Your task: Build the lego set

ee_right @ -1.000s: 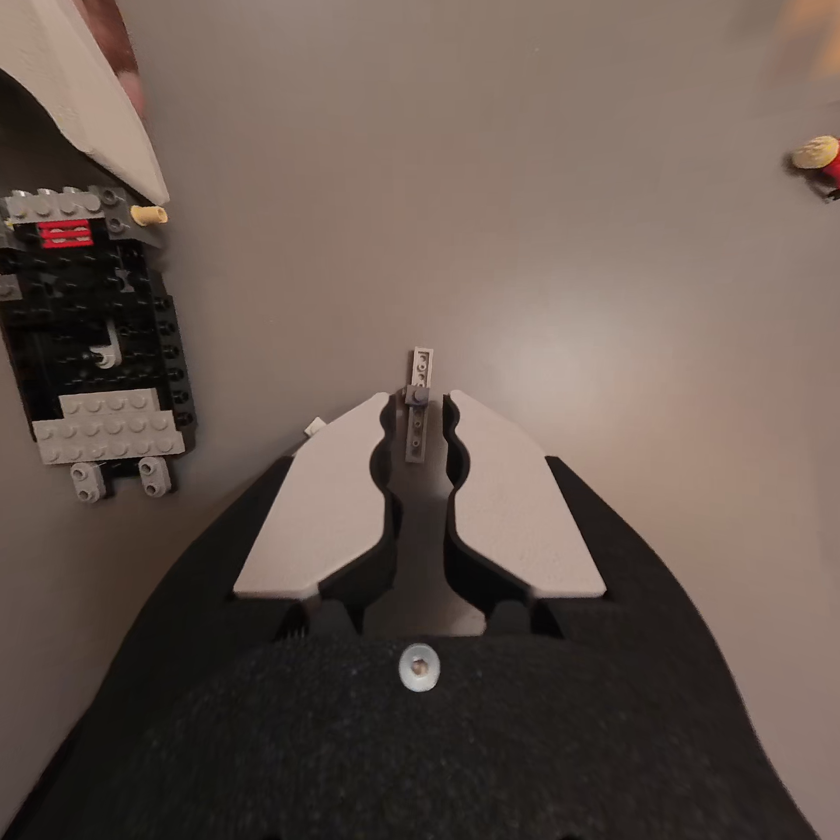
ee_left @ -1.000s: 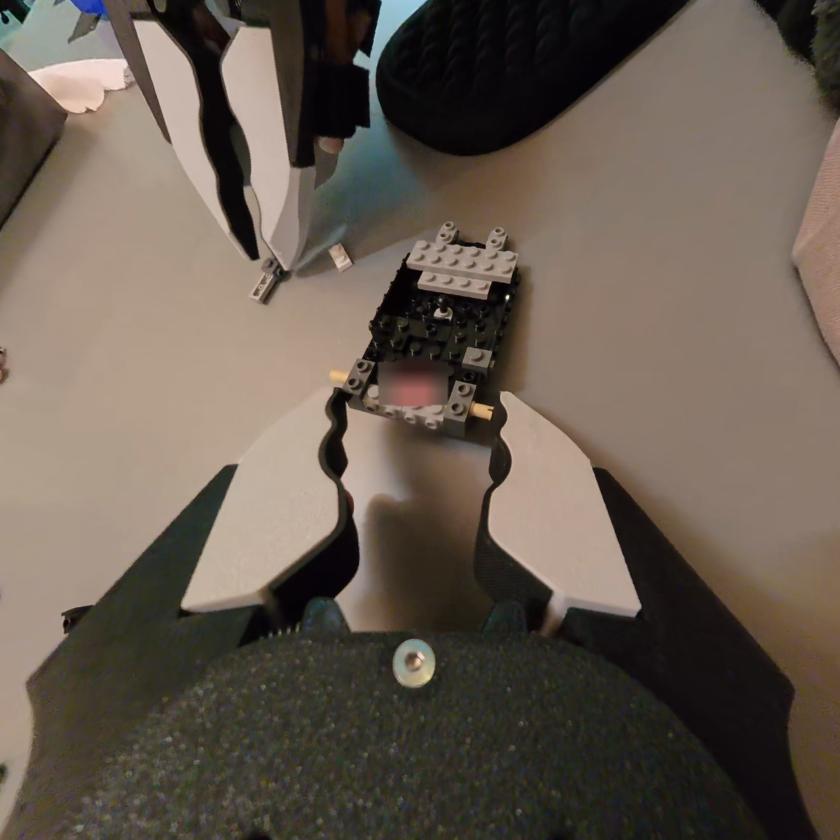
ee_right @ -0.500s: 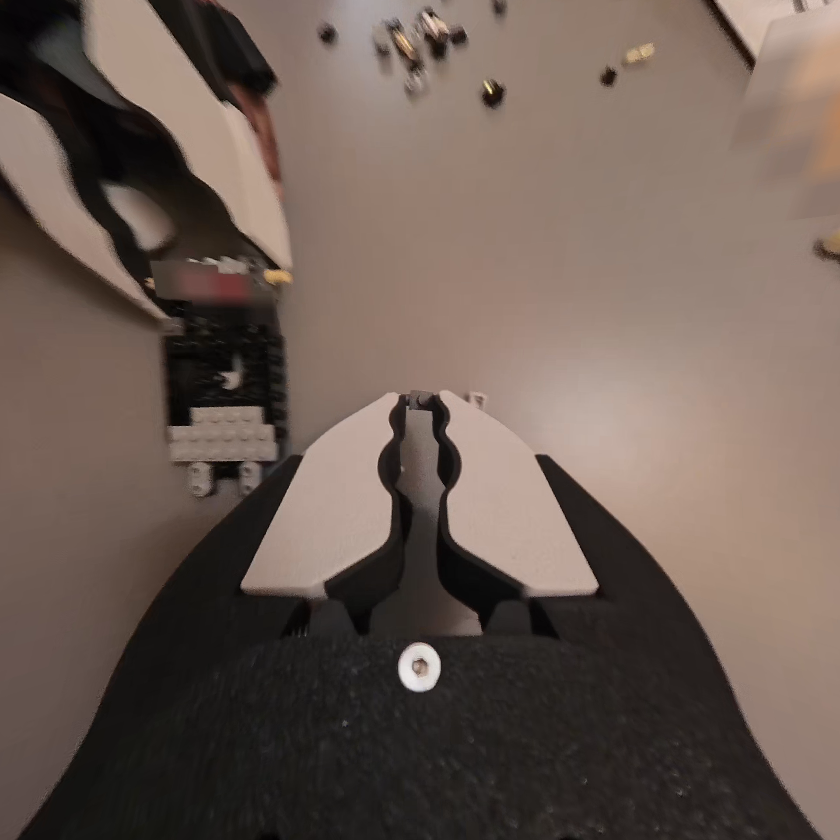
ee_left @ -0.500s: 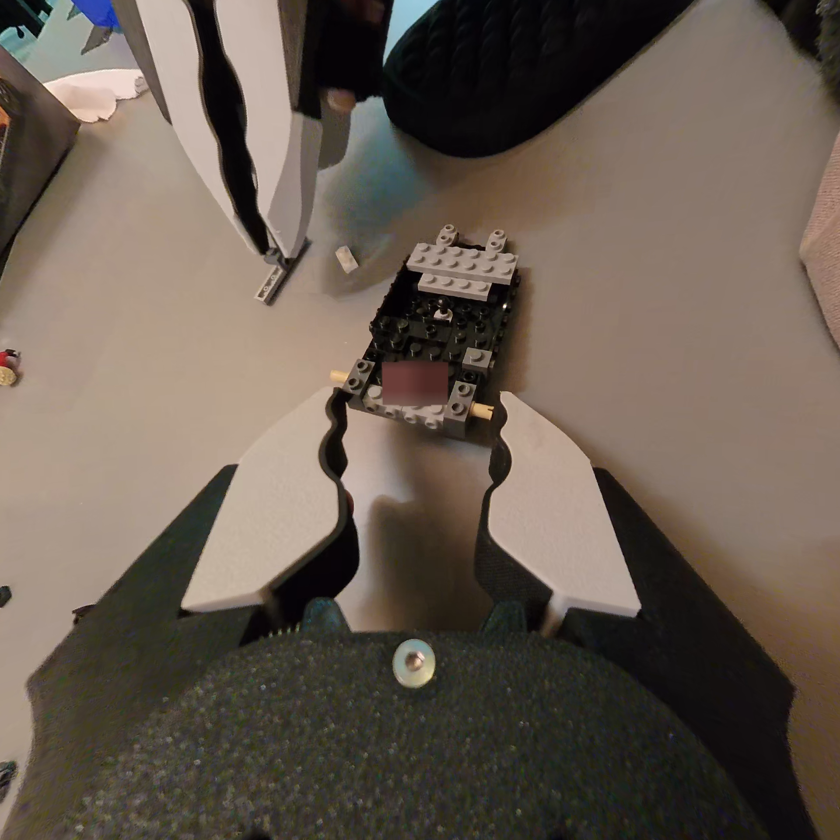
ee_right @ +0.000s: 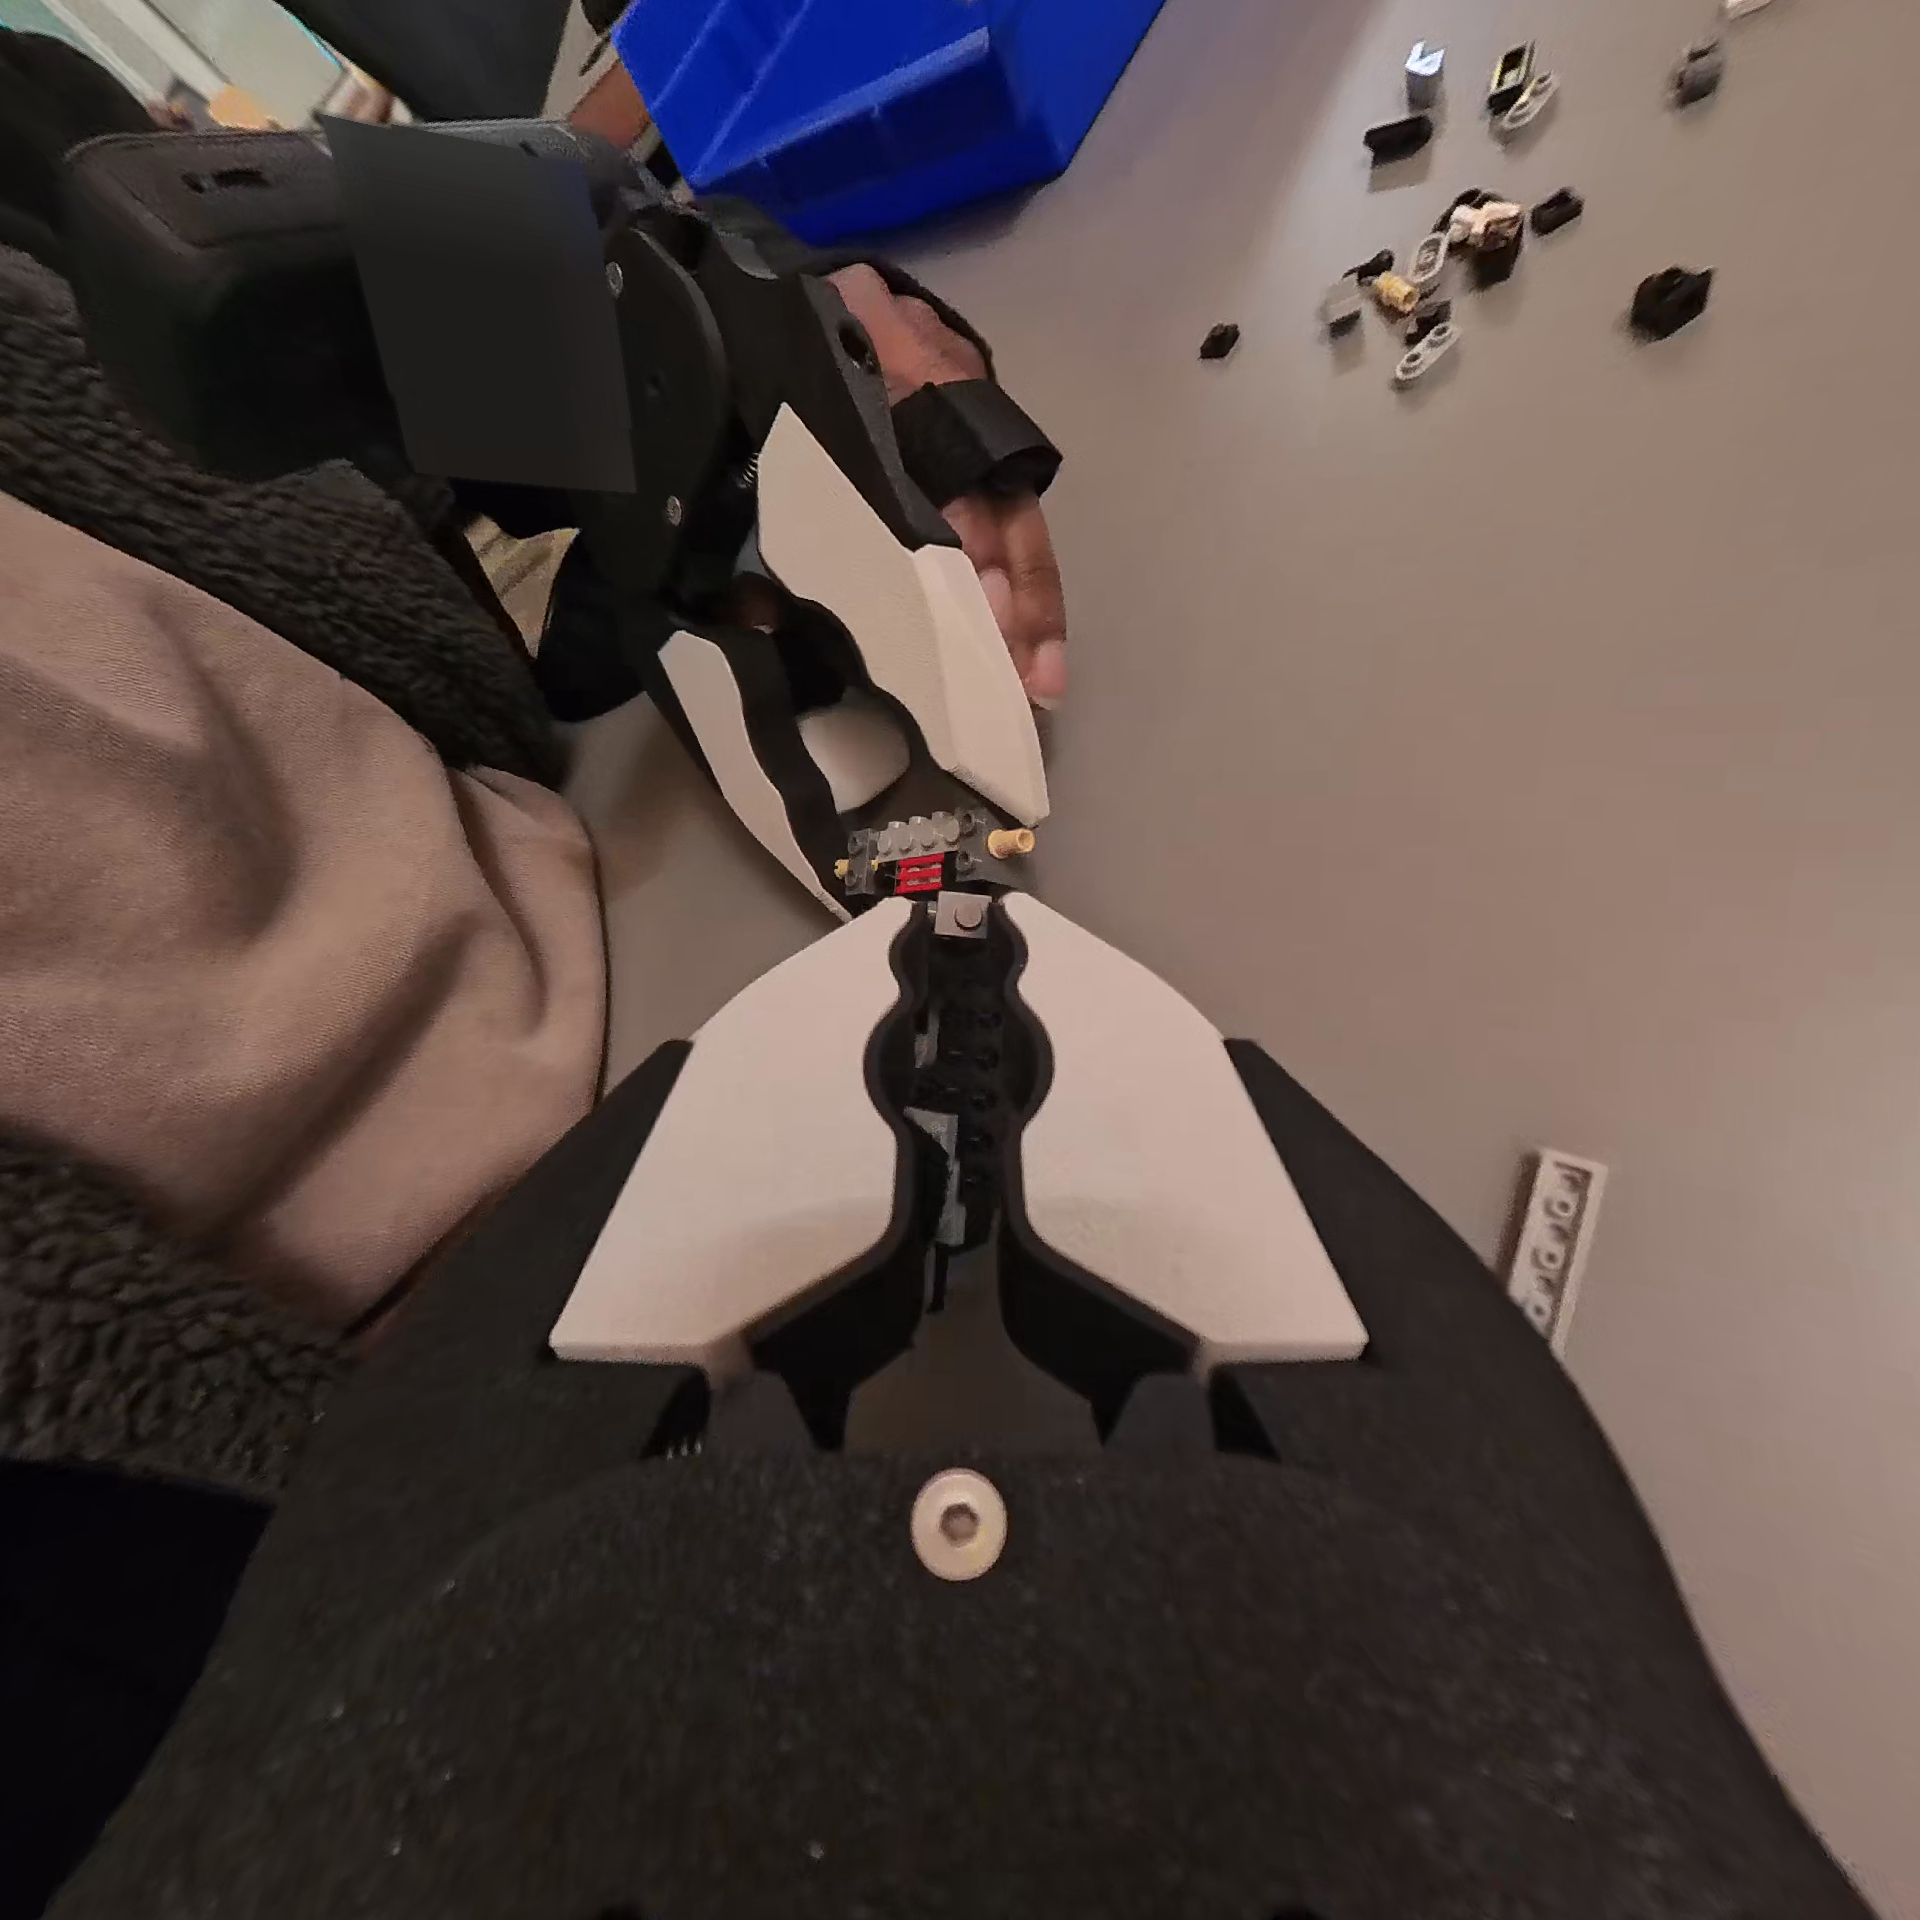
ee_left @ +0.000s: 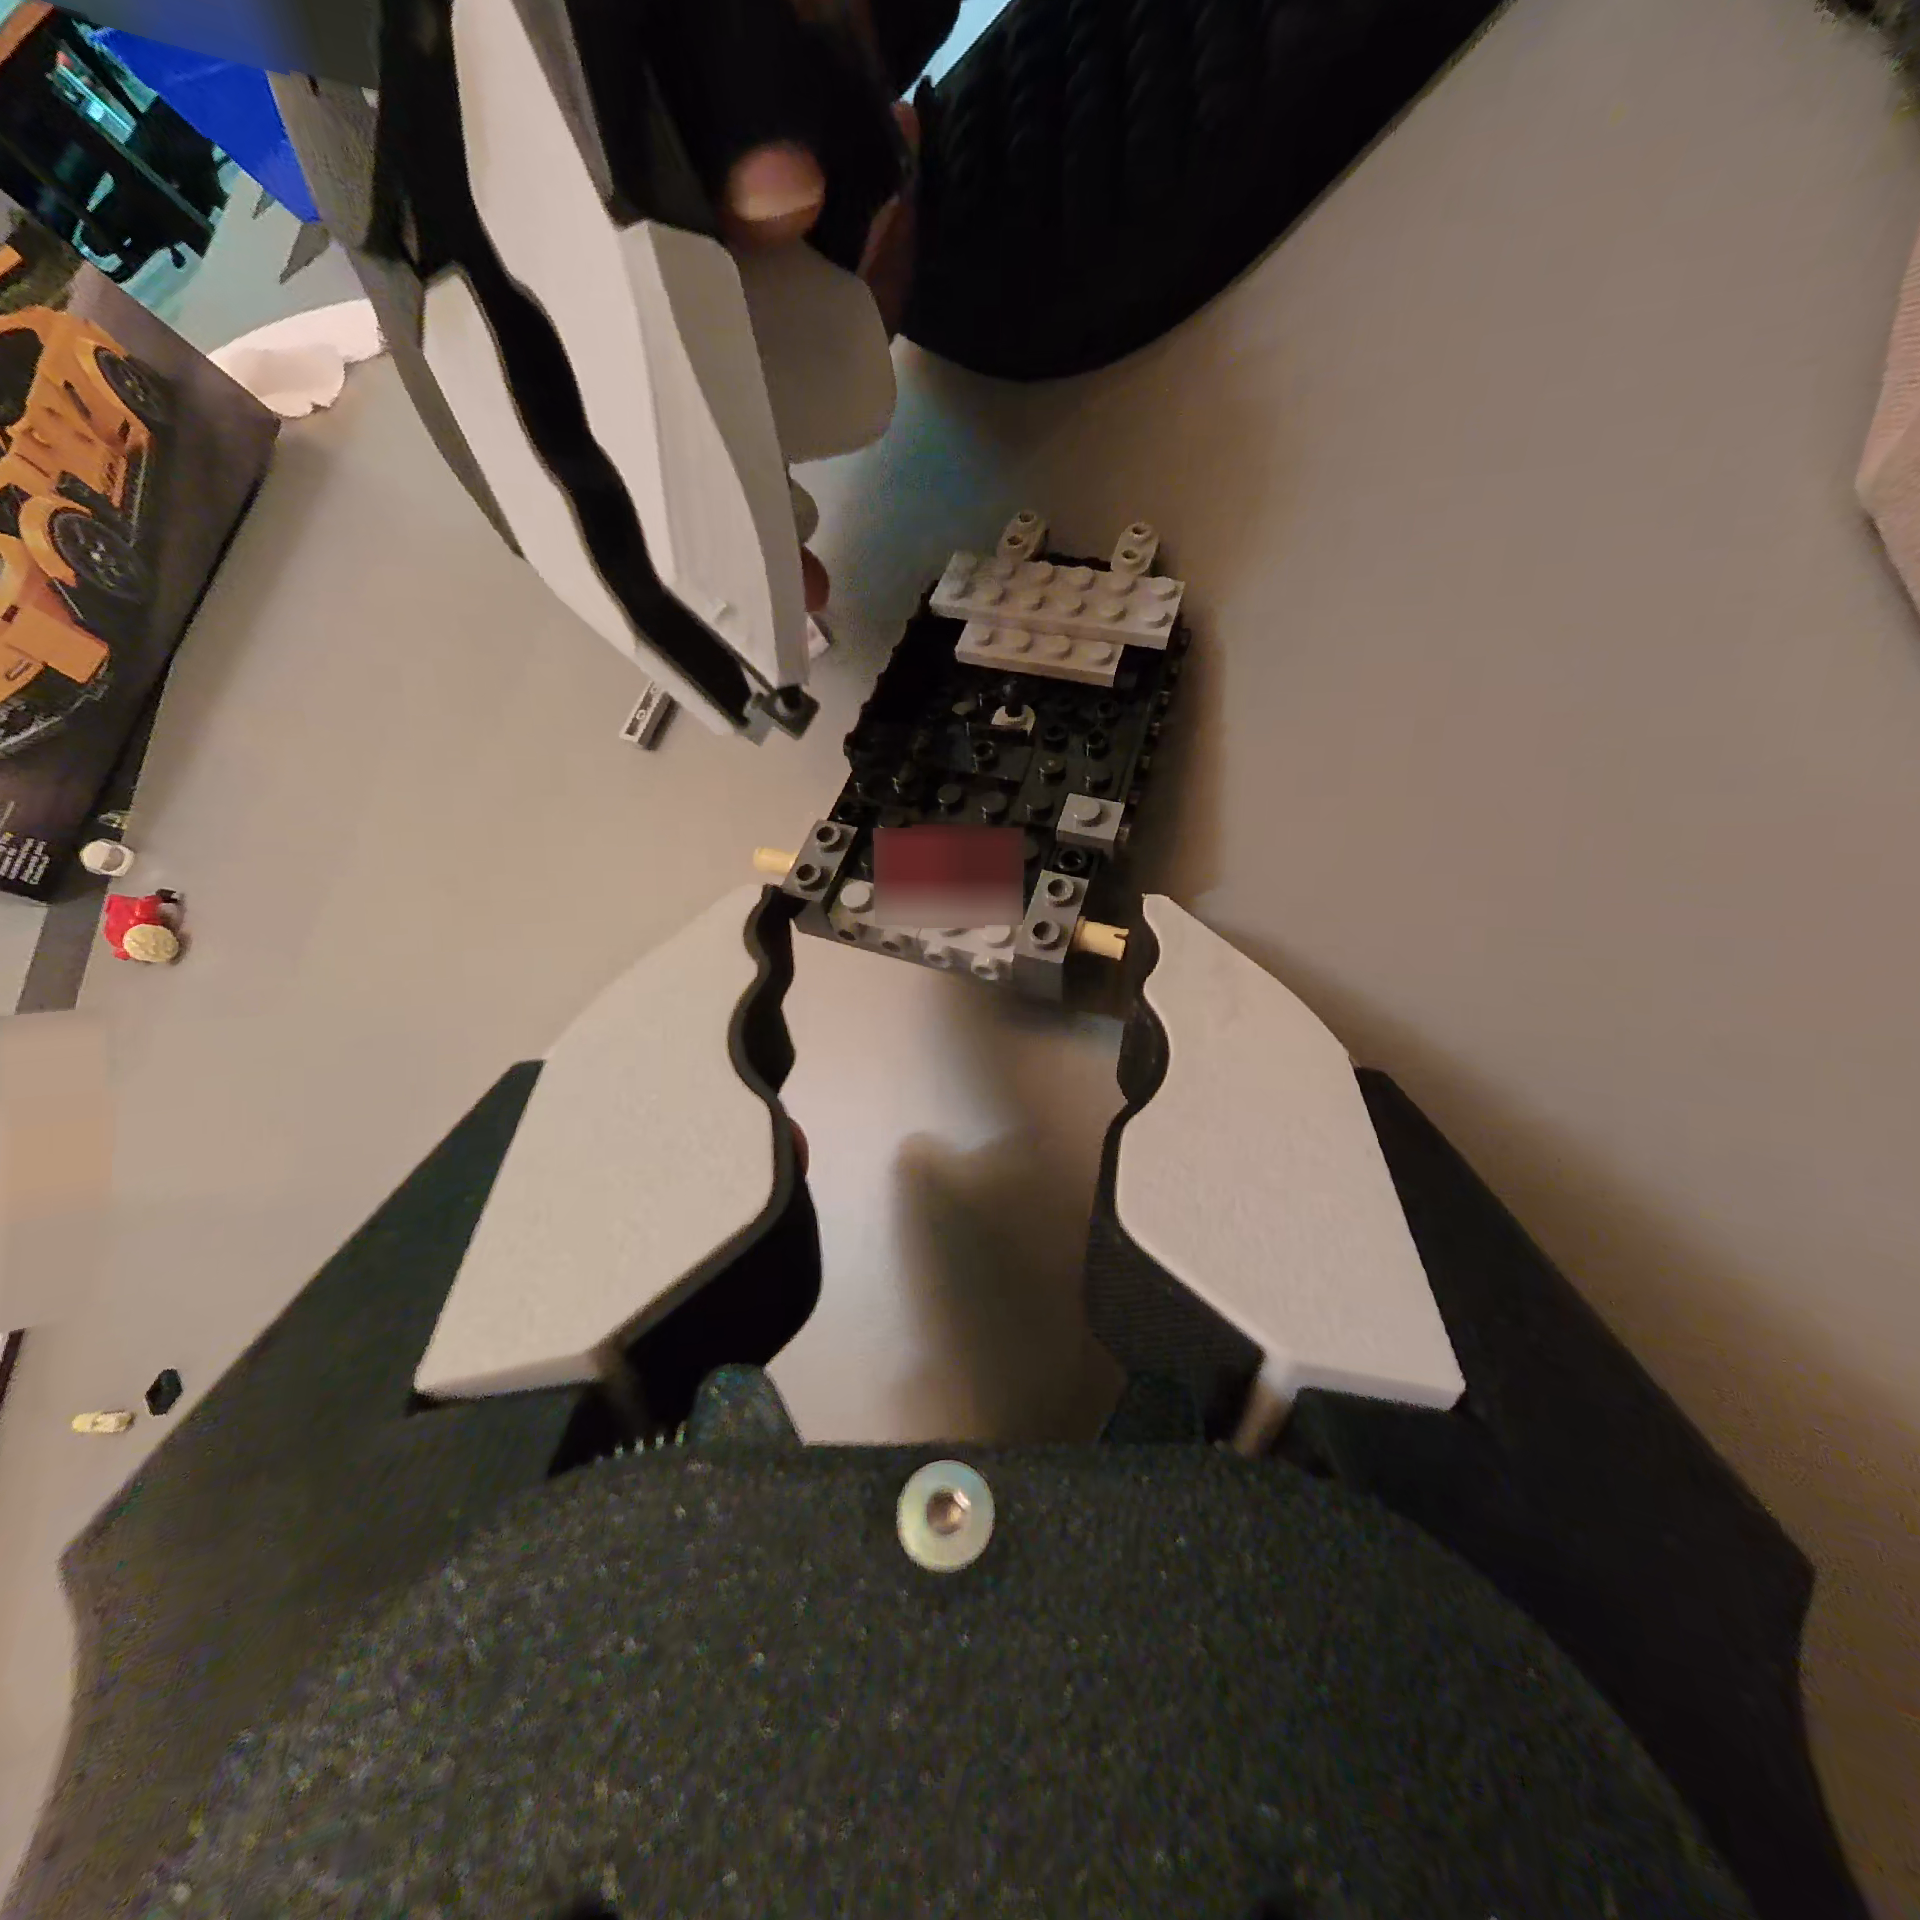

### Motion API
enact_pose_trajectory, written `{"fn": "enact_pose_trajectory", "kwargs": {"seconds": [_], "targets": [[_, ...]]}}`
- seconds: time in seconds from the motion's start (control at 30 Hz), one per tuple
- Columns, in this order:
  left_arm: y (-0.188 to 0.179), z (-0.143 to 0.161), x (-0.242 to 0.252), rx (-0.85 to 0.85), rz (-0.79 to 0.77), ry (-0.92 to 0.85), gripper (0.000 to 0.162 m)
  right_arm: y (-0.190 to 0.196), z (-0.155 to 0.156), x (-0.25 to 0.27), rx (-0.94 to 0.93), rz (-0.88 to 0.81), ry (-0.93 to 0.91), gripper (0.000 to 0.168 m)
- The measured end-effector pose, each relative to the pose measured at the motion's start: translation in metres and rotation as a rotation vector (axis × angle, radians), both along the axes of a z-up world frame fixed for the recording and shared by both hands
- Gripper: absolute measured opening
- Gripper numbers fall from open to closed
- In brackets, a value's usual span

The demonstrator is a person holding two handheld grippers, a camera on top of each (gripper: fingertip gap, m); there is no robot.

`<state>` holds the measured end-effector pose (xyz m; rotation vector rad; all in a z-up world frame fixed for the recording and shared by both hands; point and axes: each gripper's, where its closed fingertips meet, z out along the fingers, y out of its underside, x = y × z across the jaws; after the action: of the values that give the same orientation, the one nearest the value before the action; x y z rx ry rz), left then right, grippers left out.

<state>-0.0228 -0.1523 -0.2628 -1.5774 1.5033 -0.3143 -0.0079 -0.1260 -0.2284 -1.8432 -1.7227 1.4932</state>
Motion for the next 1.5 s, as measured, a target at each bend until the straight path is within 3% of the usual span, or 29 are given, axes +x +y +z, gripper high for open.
{"fn": "enact_pose_trajectory", "kwargs": {"seconds": [0.2,0.5,0.83,1.07,1.37,1.5], "targets": [[0.001,0.000,0.000,-0.008,0.003,-0.003,0.061,0.000,-0.005,-0.003,0.001,0.009,-0.015,0.010],[0.003,-0.002,-0.001,-0.064,0.015,-0.023,0.061,-0.013,-0.008,0.002,0.197,0.079,-0.014,0.010],[-0.003,-0.004,0.000,-0.122,-0.042,-0.033,0.061,-0.039,-0.005,0.010,0.525,0.603,-0.099,0.010],[-0.003,-0.005,-0.001,-0.138,-0.049,-0.030,0.061,-0.034,-0.021,-0.002,0.673,0.777,-0.129,0.010],[-0.002,-0.006,-0.002,-0.160,-0.039,-0.028,0.061,-0.034,-0.019,-0.004,0.646,0.696,-0.111,0.020],[0.000,-0.007,-0.004,-0.182,-0.011,-0.026,0.061,-0.026,-0.014,-0.013,0.651,0.461,-0.124,0.019]]}}
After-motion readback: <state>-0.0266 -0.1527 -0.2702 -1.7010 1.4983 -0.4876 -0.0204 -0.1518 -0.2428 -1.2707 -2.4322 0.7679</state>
